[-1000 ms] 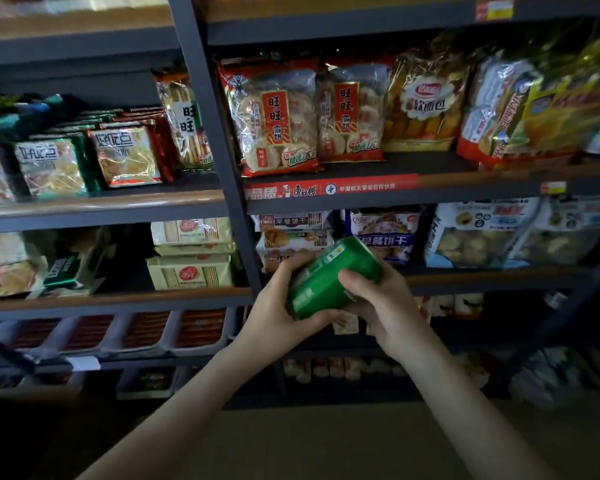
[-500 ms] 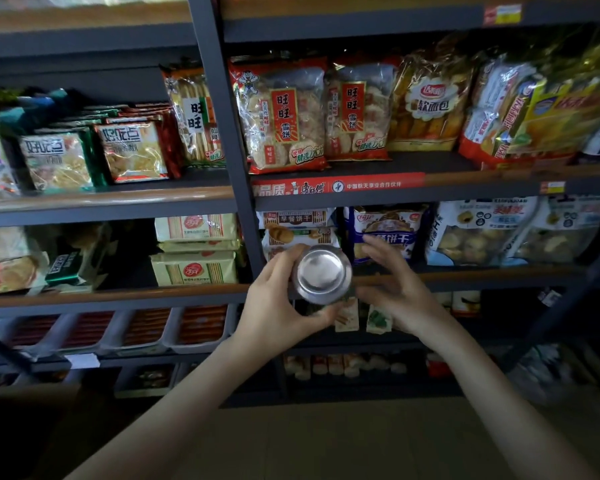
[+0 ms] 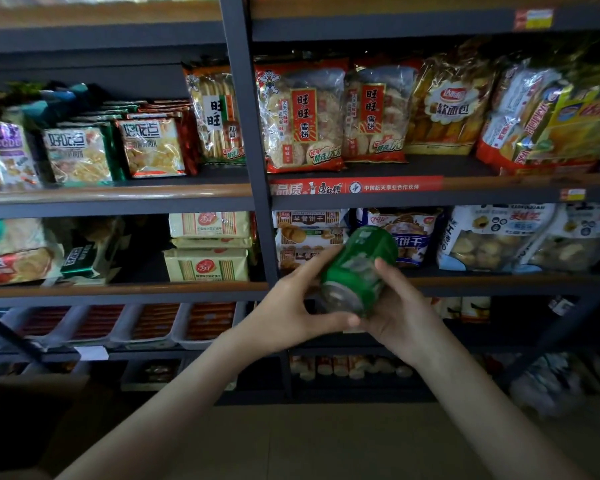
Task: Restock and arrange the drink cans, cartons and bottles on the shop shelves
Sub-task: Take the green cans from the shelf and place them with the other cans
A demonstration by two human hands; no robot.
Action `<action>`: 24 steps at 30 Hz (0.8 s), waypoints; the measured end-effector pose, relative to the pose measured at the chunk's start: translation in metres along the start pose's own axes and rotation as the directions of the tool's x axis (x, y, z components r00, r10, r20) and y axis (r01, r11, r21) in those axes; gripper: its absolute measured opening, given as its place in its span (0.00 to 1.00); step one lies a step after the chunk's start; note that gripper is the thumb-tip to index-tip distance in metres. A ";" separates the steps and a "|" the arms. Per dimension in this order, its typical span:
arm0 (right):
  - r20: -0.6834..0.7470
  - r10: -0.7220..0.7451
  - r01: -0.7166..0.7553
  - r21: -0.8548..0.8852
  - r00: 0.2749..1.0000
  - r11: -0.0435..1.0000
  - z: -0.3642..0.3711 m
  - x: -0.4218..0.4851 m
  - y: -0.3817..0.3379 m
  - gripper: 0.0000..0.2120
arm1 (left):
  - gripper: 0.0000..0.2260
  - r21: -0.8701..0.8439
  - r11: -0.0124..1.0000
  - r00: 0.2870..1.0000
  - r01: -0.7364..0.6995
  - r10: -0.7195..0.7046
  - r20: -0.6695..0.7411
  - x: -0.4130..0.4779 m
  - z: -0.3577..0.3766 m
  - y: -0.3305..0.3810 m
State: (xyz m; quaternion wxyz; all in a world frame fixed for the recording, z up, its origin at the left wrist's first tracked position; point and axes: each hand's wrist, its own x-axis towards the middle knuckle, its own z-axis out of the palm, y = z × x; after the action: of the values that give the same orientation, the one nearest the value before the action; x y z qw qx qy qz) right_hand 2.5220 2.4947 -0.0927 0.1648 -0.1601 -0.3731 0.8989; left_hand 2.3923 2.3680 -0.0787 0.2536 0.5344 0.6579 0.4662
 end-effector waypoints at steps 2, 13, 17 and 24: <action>-0.030 0.049 -0.044 0.140 0.998 0.989 0.007 0.000 -0.004 0.21 | 0.36 0.055 0.996 0.995 -0.074 0.077 -0.059 0.000 0.003 0.002; -0.048 0.073 -0.068 0.092 0.996 0.993 0.022 0.008 -0.020 0.26 | 0.31 0.441 0.897 0.903 -0.025 0.210 -0.376 0.017 0.010 0.024; -0.070 -0.037 0.042 0.067 0.997 0.997 0.018 0.011 -0.036 0.23 | 0.26 0.111 0.993 0.902 -0.035 0.080 -0.424 0.028 -0.001 0.027; 0.048 -0.455 0.432 -0.415 0.889 0.800 0.035 0.009 -0.126 0.25 | 0.23 0.034 0.969 0.959 -0.244 0.247 -0.143 0.079 -0.043 0.057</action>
State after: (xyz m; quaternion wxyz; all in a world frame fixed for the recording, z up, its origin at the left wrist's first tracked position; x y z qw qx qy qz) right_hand 2.5213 2.5609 0.0201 0.3427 -0.1240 -0.5777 0.7304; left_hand 2.3593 2.4266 0.0037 0.1408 0.5784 0.6068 0.5266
